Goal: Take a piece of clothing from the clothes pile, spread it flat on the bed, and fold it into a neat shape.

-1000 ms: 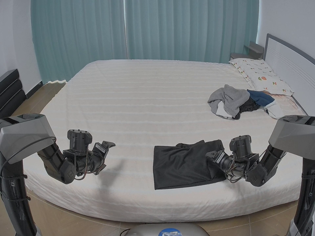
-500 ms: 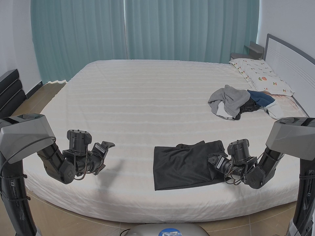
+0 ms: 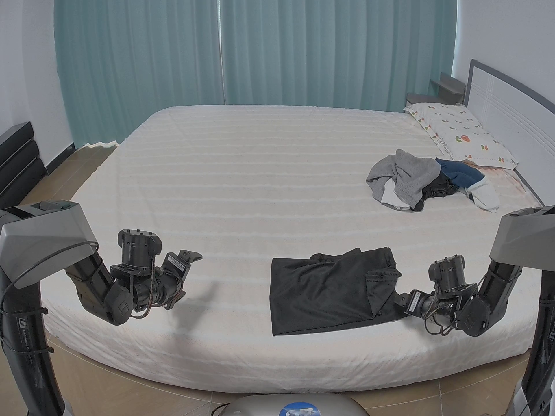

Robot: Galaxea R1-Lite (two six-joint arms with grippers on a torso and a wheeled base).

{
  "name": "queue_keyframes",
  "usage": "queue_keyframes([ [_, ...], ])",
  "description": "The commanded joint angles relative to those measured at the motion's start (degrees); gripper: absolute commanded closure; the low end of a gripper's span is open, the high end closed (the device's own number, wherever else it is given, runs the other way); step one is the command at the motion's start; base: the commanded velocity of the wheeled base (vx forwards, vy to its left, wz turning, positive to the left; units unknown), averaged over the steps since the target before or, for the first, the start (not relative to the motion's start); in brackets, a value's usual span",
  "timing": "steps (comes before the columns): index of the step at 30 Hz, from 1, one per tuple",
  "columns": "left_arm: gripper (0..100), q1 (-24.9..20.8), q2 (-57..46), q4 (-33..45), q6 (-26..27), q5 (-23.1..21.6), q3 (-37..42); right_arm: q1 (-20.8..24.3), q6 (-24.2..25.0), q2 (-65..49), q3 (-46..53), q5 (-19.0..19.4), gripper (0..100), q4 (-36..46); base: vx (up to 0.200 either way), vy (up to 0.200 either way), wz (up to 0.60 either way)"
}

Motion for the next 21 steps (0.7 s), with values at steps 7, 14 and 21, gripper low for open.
queue_keyframes([
  [7,0,0.01,0.1,-0.05,-0.01,0.0,-0.12,2.14,3.35,-1.42,-2.31,2.27,0,-4.05,0.0,0.0,0.0],
  [14,0,0.01,0.1,0.04,-0.1,0.0,-0.3,6.71,6.07,2.89,-9.17,0.25,0,-3.78,0.0,0.0,0.0],
  [21,0,0.01,0.19,0.13,-0.1,0.0,-0.39,7.41,6.07,7.55,-14.26,-2.21,0,-3.17,0.0,0.0,0.0],
])
